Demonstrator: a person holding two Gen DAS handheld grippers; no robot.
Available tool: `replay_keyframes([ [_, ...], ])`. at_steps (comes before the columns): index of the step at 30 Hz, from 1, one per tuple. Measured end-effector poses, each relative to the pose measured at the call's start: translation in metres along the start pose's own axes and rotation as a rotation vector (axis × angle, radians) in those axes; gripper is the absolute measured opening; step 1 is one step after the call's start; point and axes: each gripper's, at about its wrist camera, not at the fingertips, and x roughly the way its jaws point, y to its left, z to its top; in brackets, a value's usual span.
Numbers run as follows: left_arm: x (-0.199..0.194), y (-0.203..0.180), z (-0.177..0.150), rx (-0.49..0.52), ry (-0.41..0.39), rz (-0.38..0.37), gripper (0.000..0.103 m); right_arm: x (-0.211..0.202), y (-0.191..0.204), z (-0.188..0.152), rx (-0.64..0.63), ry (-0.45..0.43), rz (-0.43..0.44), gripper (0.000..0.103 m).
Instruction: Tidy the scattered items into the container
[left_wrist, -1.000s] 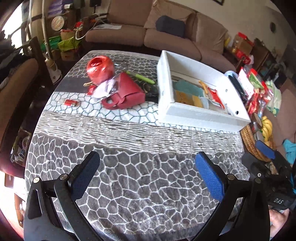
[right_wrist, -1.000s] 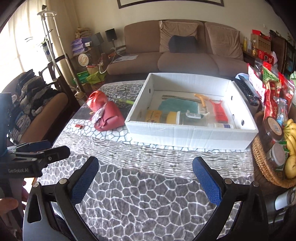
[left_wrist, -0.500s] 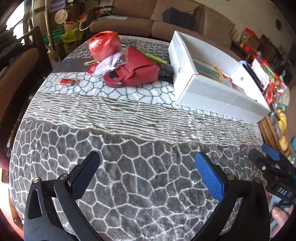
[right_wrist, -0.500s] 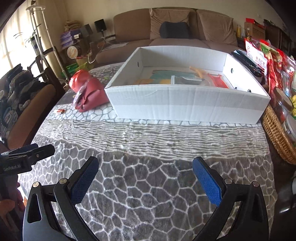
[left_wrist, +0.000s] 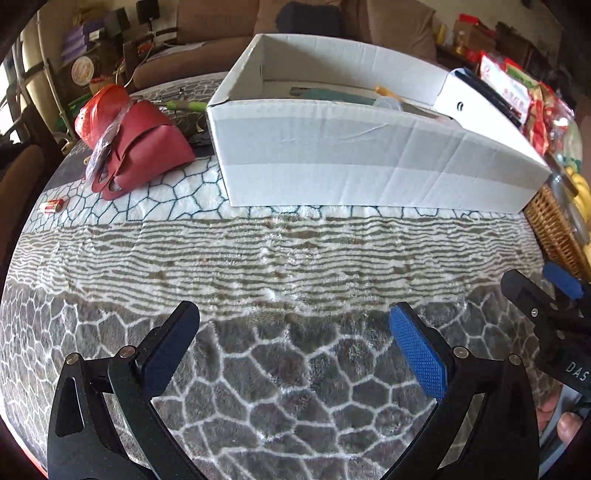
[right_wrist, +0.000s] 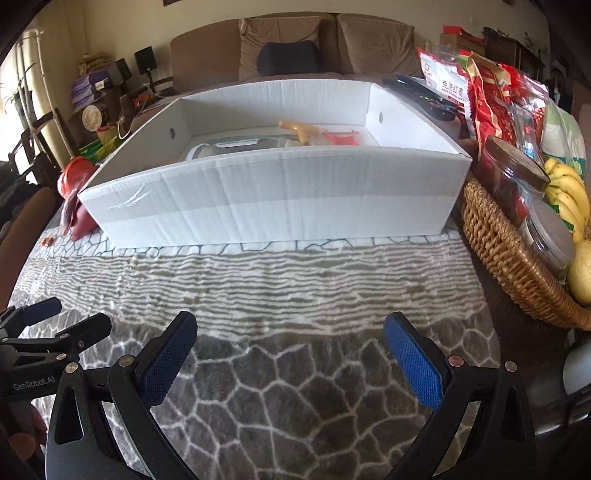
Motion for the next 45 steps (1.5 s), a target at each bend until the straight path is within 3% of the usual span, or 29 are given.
replay_keyframes([
  [5,0.027,-0.012,0.008,-0.039,0.012,0.018,0.103,0.017,-0.021,0.002,0.054,0.015,0.027,0.103],
  [10,0.050,-0.013,0.007,-0.063,0.030,0.039,0.103,0.030,-0.018,0.005,-0.013,0.011,0.013,0.103],
  [17,0.052,-0.021,0.000,-0.053,-0.036,0.059,0.103,0.047,-0.027,-0.001,0.025,0.043,0.016,0.103],
  [24,0.054,-0.020,-0.001,-0.060,-0.043,0.064,0.103,0.051,-0.028,-0.007,0.012,0.055,-0.009,0.103],
  [28,0.054,-0.022,-0.003,-0.060,-0.044,0.064,0.103,0.056,-0.019,-0.009,-0.044,0.079,-0.071,0.103],
  [45,0.055,-0.023,-0.003,-0.061,-0.044,0.063,0.103,0.055,-0.022,-0.010,-0.043,0.080,-0.068,0.103],
])
